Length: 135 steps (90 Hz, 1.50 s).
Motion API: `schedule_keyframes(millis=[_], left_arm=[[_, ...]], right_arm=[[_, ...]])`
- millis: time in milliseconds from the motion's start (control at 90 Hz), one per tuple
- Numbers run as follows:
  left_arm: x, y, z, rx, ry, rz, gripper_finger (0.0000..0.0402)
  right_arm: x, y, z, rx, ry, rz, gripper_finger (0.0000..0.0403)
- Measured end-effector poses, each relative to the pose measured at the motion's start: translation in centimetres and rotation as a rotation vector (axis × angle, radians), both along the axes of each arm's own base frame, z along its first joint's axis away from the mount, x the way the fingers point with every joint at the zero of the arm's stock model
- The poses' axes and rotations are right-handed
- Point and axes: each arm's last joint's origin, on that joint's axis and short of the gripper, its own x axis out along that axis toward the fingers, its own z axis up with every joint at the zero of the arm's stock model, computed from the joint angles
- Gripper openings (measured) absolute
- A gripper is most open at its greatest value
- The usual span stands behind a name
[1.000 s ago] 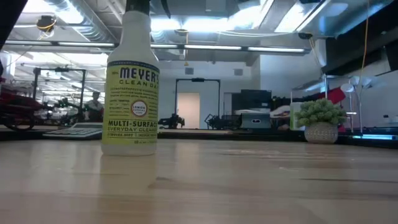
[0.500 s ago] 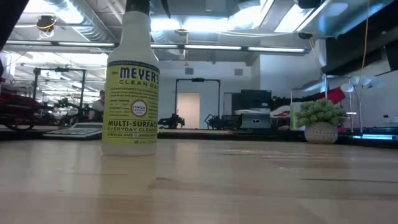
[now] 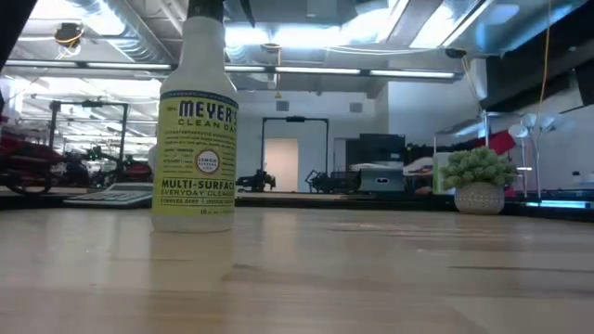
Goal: Apply microfiber cloth
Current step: Spray the back screen of the black cellphone using the spray bottle
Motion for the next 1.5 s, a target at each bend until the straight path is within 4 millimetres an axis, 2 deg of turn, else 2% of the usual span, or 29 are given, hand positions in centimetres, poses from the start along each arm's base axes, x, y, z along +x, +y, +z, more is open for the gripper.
schedule_keyframes(millis=[100,189,344,533,622,744,867,1011,1133,1167,1322,1500], left_arm=[[-1.2,-0.7,1.5,0.071,0.016,0.044,0.0027],[-2.7,-1.5,3.3,0.168,0.003,0.105,0.0014],[-6.4,-3.9,6.5,0.317,0.019,0.212,0.0014],[-11.7,-6.2,8.5,0.502,0.173,0.432,0.0014],[-14.4,-6.7,8.8,0.535,0.263,0.531,0.0014],[-17.9,-7.2,8.0,0.554,0.355,0.621,0.0014],[-21.6,-6.4,7.6,0.501,0.390,0.700,0.0014],[-24.5,-4.8,7.2,0.484,0.418,0.759,0.0014],[-26.0,-3.0,7.0,0.503,0.502,0.793,0.0014],[-25.9,-2.9,6.7,0.474,0.533,0.795,0.0014],[-25.5,-1.3,5.7,0.544,0.668,0.786,0.0014],[-25.1,-0.3,4.6,0.582,0.745,0.799,0.0014]], right_arm=[[-0.6,0.5,0.4,0.073,-0.026,0.022,0.0225],[-0.8,1.0,0.8,0.233,-0.046,0.070,0.0228],[-0.4,1.2,0.8,0.452,-0.039,0.131,0.0227],[1.4,0.6,0.4,0.753,-0.018,0.138,0.0227],[2.6,-0.1,-0.1,0.857,0.031,0.118,0.0227],[4.6,-1.6,-1.1,0.962,0.111,0.047,0.0227],[6.9,-3.4,-2.7,1.001,0.148,-0.050,0.0227],[9.9,-5.5,-4.4,1.001,0.175,-0.159,0.0227],[12.9,-7.4,-5.4,1.017,0.168,-0.223,0.0227],[13.7,-7.9,-5.6,1.019,0.173,-0.222,0.0227],[17.3,-10.2,-5.9,1.078,0.200,-0.149,0.0227],[20.0,-12.9,-5.0,1.108,0.123,-0.060,0.0227]])
